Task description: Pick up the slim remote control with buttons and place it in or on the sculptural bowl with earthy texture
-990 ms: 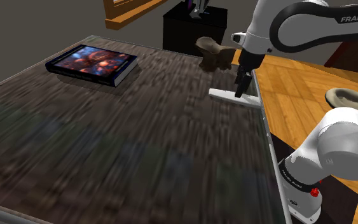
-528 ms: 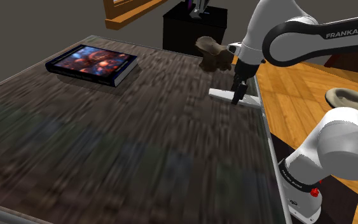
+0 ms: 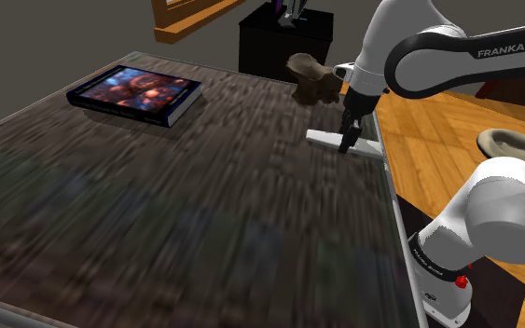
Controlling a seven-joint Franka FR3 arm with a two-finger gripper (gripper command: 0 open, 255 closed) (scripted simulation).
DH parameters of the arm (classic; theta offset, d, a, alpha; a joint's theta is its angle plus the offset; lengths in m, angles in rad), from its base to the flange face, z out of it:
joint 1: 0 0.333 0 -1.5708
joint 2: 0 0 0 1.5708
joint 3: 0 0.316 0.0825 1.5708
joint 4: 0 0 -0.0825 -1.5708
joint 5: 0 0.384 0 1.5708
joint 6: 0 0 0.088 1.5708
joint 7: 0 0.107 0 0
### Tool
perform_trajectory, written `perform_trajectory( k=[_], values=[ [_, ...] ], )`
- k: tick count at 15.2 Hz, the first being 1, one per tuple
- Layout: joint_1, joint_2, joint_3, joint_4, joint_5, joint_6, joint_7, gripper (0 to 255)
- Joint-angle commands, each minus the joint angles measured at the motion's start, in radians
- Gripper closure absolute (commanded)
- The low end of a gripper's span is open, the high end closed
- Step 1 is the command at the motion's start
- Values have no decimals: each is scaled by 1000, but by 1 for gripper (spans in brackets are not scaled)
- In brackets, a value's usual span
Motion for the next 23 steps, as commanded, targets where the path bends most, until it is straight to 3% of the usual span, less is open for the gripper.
perform_trajectory(
  k=[1, 8, 23],
  values=[
    [0, 0, 0, 0, 0, 0, 0, 255],
    [0, 0, 0, 0, 0, 0, 0, 255],
    [4, -44, 12, 175, 11, -219, -3, 255]
  ],
)
